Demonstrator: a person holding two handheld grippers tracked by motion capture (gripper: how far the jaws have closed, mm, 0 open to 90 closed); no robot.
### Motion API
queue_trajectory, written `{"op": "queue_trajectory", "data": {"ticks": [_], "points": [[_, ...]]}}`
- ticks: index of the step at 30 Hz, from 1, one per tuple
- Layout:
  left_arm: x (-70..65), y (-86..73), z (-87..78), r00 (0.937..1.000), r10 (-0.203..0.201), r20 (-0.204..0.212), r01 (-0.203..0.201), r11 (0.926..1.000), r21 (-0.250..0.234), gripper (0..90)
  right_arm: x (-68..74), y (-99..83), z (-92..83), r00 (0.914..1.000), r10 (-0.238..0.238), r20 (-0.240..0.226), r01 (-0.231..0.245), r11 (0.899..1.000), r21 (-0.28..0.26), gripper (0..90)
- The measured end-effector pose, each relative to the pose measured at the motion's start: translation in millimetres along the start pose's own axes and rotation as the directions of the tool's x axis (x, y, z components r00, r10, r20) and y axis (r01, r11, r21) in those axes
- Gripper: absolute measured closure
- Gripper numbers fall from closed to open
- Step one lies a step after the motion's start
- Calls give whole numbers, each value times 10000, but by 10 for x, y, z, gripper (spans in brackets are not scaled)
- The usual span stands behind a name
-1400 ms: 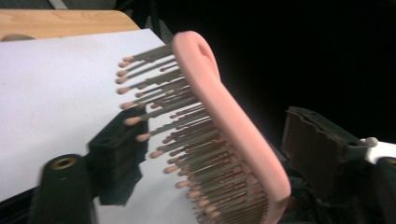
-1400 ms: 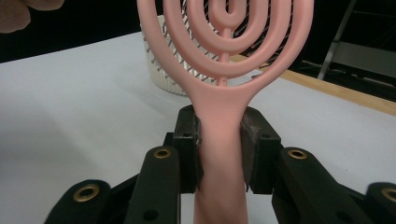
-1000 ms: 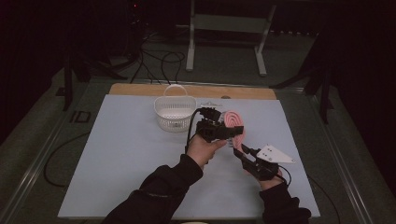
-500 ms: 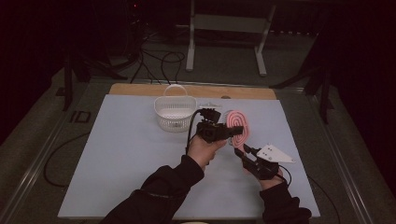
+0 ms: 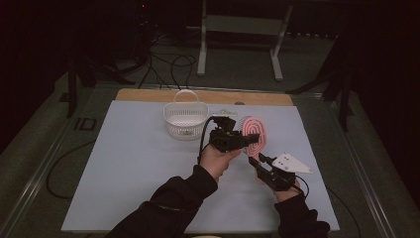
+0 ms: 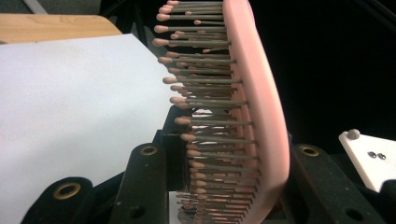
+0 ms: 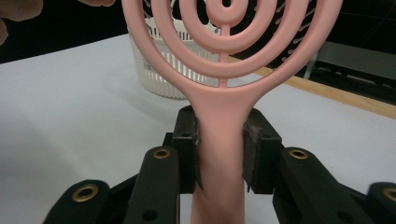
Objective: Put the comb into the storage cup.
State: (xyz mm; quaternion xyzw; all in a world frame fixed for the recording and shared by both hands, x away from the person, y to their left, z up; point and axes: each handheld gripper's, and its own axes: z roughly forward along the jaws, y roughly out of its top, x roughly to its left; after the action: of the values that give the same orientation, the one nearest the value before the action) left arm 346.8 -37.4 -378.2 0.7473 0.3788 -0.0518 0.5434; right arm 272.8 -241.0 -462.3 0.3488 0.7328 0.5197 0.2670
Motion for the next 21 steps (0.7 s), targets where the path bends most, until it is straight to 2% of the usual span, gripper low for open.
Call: {"op": "queue_trajectory", "data": {"ticks": [5,6,7,8,10,16,21], "points": [[-8,-3,-10,10000,40,5,-40,9999,-156,646,4,3,0,9999,139,-30,-139,9999,-68,691],[-12,0,-11,10000,53,48,-52,9999,-161,646,1,6,1,9997,240,-89,-240,9997,-93,662],[-17,4,-13,10000,50,66,-49,9998,-191,646,-3,9,7,9993,320,-207,-322,9994,-117,595],[-24,8,-18,10000,69,64,-67,9996,-266,647,-1,9,10,9992,346,-174,-348,9994,-83,574],[-50,26,-29,9995,308,36,-307,9992,-274,647,-1,6,12,9986,456,-273,-458,9989,-71,517],[-83,63,-57,9982,593,-27,-594,9977,-313,647,-7,5,12,9970,646,-419,-653,9978,-146,398],[-105,77,-80,9959,898,-117,-903,9949,-446,647,5,-1,24,9961,707,-535,-708,9975,7,295]]}}
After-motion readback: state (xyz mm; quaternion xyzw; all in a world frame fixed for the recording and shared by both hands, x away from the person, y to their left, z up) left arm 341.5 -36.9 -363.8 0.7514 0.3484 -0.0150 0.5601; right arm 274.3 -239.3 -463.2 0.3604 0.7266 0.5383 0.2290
